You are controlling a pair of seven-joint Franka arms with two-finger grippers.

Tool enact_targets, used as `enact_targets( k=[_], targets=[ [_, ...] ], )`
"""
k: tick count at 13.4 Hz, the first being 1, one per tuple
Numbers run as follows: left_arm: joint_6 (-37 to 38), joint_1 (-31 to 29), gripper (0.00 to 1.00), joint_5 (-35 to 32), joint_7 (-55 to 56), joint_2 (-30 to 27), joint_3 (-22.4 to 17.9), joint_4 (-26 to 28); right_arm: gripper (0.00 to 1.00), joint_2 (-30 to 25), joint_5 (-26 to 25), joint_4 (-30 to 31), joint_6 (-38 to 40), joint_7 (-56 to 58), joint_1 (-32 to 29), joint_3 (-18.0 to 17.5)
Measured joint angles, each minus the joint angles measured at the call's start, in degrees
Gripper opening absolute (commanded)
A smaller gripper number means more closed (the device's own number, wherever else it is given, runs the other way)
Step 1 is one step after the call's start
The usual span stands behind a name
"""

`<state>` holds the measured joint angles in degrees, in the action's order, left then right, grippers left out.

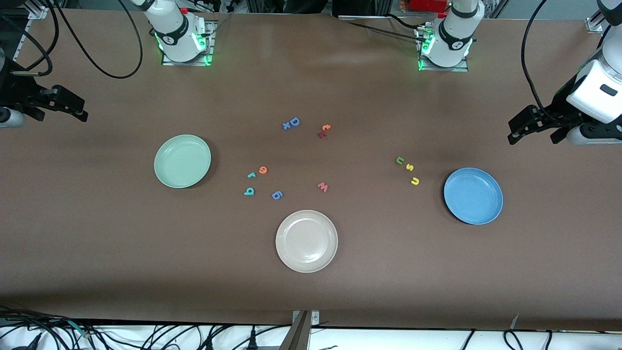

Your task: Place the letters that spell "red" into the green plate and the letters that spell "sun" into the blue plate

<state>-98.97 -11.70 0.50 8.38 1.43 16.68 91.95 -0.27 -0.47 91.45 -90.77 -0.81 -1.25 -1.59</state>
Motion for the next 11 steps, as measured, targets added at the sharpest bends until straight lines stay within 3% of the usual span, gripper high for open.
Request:
enact_targets(
  k=[5, 11],
  targets=[
    [0.1, 0.1, 0.97, 0.0, 0.0, 0.8, 0.1, 0.5, 1.00, -0.1, 0.0, -0.1, 0.6, 0.0, 0.0, 0.4],
    [0.2, 0.1, 1.00, 0.0, 0.0, 0.8, 0.3, 0.5, 1.00, 0.0, 0.0, -0.1, 0.9, 0.0, -0.1, 0.4]
  ],
)
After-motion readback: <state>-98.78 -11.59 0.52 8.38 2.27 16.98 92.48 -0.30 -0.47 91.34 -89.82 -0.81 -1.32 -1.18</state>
